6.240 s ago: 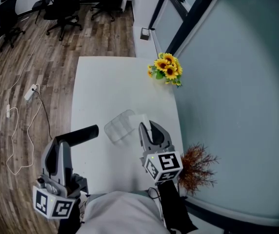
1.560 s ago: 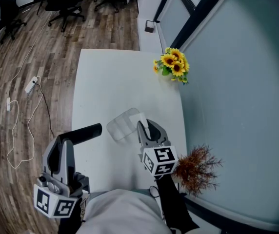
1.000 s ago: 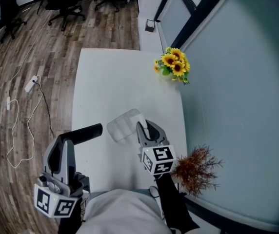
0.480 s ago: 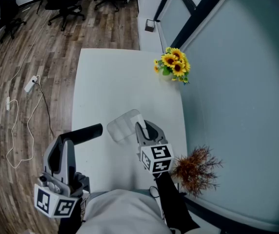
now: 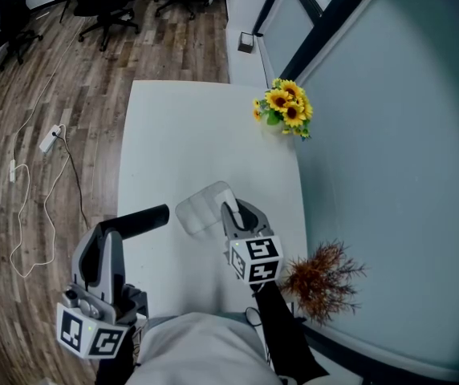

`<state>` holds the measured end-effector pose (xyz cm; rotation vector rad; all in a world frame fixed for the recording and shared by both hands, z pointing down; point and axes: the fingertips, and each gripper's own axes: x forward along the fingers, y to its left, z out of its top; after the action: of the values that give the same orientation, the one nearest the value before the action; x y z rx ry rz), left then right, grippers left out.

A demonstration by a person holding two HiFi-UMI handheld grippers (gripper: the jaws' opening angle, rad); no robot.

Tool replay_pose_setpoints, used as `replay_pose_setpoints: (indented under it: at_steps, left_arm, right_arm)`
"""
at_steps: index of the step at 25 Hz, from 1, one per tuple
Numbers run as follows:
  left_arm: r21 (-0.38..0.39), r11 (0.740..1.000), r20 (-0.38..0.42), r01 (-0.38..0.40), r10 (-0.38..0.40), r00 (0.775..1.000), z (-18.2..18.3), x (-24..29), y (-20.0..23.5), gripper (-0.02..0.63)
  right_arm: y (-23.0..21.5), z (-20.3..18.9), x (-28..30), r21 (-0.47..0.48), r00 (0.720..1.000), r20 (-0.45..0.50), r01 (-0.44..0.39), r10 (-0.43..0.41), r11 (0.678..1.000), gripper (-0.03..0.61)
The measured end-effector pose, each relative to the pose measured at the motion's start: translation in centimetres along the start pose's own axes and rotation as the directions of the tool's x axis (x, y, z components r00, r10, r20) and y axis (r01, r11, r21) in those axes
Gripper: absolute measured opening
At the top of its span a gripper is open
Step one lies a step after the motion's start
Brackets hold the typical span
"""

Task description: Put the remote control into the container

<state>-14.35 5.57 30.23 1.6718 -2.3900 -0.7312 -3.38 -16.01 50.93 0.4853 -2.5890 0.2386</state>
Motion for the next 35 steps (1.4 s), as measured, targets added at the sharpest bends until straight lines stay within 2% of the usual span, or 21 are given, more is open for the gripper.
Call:
replay_pose_setpoints:
  at_steps: [8, 15, 24, 28, 35]
  left_arm:
    - [-0.028, 1.000, 0.010, 0.005, -0.004, 1.000, 0.0, 0.0, 0.1, 0.072]
    - [-0.048, 0.999, 0.028, 0.016, -0.014, 1.000, 0.3, -0.1, 0.0, 0.072]
    - [-0.043, 0.999, 0.058, 0.030, -0.027, 0.998, 0.8, -0.3, -0.6, 0.072]
    - [-0.031, 0.999, 0.065, 0.027, -0.025, 0.998, 1.2, -0.5, -0.7, 0.072]
    - [-0.012, 1.000, 0.053, 0.025, -0.025, 0.998, 1.0, -0.7, -1.1, 0.072]
  right_arm:
    - [-0.1, 0.1, 0.1, 0.017, 1.000, -0.002, -0.005, 0.005, 1.000, 0.091]
    - [-0.1, 2.8, -1.4, 0.035, 0.997, 0.073, -0.009, 0.007, 0.999, 0.092]
    - [-2.6, 8.8, -7.2, 0.156, 0.954, 0.279, 0.064, -0.107, 0.986, 0.091]
    - [-3.2, 9.7, -8.6, 0.160, 0.942, 0.307, 0.092, -0.138, 0.983, 0.091]
    - [-3.4, 9.5, -9.1, 0.154, 0.938, 0.314, 0.101, -0.145, 0.983, 0.091]
